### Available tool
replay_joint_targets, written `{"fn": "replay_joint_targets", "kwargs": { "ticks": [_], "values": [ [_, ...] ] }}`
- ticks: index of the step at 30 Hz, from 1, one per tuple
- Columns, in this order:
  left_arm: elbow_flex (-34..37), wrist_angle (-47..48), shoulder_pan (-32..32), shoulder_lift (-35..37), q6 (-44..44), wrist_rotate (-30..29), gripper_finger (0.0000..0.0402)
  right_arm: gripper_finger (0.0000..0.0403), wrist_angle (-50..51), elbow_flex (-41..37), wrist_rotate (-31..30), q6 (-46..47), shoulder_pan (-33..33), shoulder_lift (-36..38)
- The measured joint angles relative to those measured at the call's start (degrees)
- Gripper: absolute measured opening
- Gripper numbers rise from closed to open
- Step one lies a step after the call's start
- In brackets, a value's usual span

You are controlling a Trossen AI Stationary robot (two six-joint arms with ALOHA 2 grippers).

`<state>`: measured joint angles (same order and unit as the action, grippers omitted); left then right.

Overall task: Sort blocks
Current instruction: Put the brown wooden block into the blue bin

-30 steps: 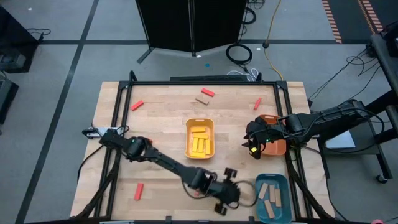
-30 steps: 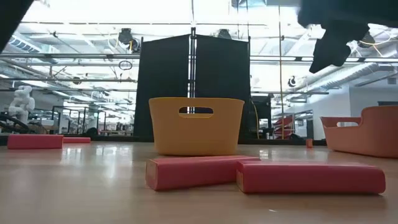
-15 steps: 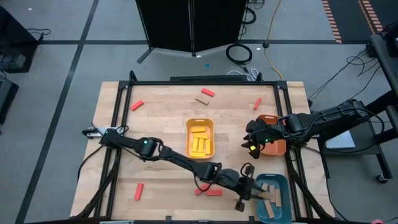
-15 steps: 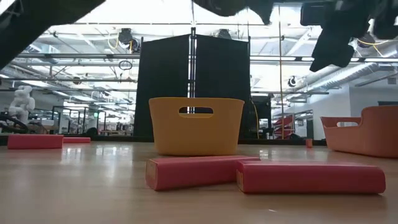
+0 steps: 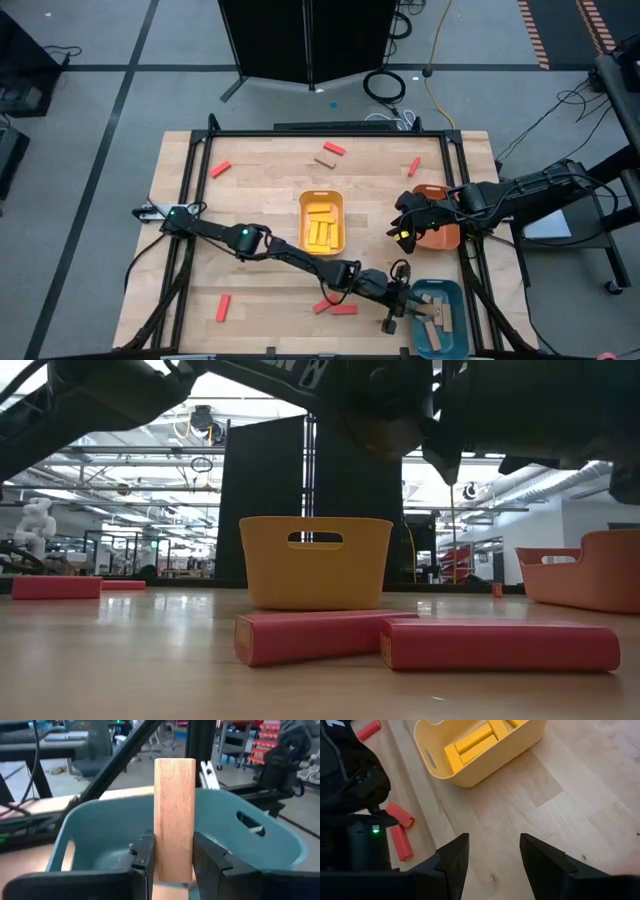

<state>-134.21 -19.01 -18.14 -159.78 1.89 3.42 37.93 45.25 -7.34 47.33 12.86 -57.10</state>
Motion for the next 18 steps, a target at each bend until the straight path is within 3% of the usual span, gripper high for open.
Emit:
{"fn": "replay_joint_targets", "kwargs": {
  "ticks": [11,18],
  "values": [
    [-0.4,5.0,0.5,0.1,-0.1,1.1,0.0155,0.0169,-0.1,0.0,0.0,1.7,0.0,0.0],
    [-0.7,10.4,0.5,1.7,0.0,2.0,0.0167,0.0169,0.2,0.0,0.0,-1.5,0.0,0.0]
  ]
}}
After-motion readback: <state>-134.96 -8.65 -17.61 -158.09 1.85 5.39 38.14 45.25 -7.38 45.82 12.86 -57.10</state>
